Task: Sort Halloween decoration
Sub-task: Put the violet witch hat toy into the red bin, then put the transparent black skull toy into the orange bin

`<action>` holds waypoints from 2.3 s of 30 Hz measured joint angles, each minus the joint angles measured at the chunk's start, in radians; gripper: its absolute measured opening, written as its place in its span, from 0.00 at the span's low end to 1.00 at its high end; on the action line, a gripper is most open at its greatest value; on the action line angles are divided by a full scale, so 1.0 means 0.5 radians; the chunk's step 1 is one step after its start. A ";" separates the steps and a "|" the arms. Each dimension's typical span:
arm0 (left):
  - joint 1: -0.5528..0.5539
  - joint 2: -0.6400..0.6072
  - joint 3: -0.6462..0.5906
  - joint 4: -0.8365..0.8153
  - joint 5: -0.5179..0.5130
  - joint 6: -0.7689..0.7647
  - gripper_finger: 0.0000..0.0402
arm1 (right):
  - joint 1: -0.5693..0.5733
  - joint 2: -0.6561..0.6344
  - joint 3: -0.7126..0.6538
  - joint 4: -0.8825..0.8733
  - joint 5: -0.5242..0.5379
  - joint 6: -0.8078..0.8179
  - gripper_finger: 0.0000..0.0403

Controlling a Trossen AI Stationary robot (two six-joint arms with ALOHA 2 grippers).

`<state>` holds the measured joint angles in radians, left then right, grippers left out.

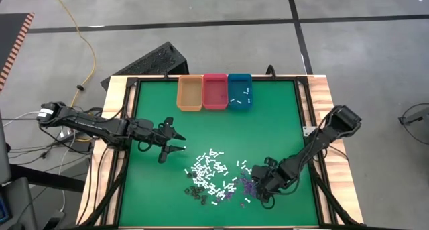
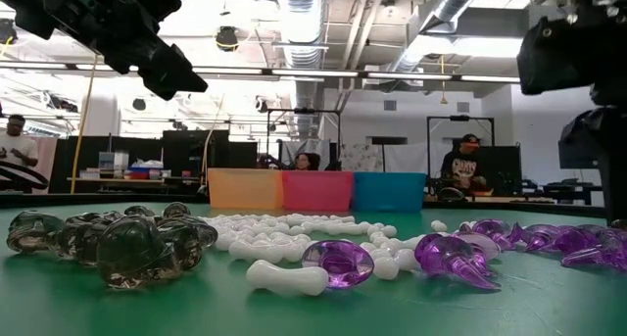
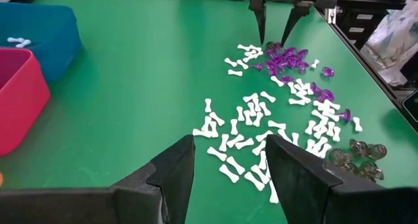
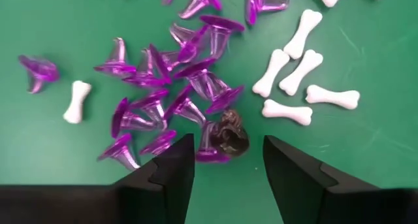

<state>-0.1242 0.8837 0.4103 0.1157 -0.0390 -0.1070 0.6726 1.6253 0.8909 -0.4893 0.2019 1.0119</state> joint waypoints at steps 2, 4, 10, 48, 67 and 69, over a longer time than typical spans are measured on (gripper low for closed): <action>0.000 0.000 0.000 -0.002 0.000 -0.001 0.45 | -0.009 0.001 0.000 -0.004 -0.005 -0.015 0.53; 0.000 0.000 0.000 -0.001 0.000 -0.001 0.45 | -0.030 0.000 0.000 -0.001 -0.004 -0.044 0.53; 0.000 0.000 0.000 -0.017 -0.006 -0.002 0.45 | -0.105 -0.002 0.000 0.012 -0.055 -0.126 0.53; 0.000 -0.001 -0.001 -0.114 -0.044 -0.021 0.45 | -0.133 0.059 0.077 -0.017 -0.199 -0.188 0.28; 0.000 -0.001 -0.001 -0.113 -0.051 -0.020 0.45 | -0.381 0.057 0.485 -0.305 -0.183 -0.698 0.28; 0.000 -0.001 -0.001 -0.112 -0.051 -0.019 0.45 | -0.469 0.057 0.553 -0.328 -0.176 -0.854 0.28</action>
<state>-0.1242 0.8833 0.4099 0.0598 -0.0646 -0.1166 0.4381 1.6539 1.1672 -0.6531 0.1139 0.5848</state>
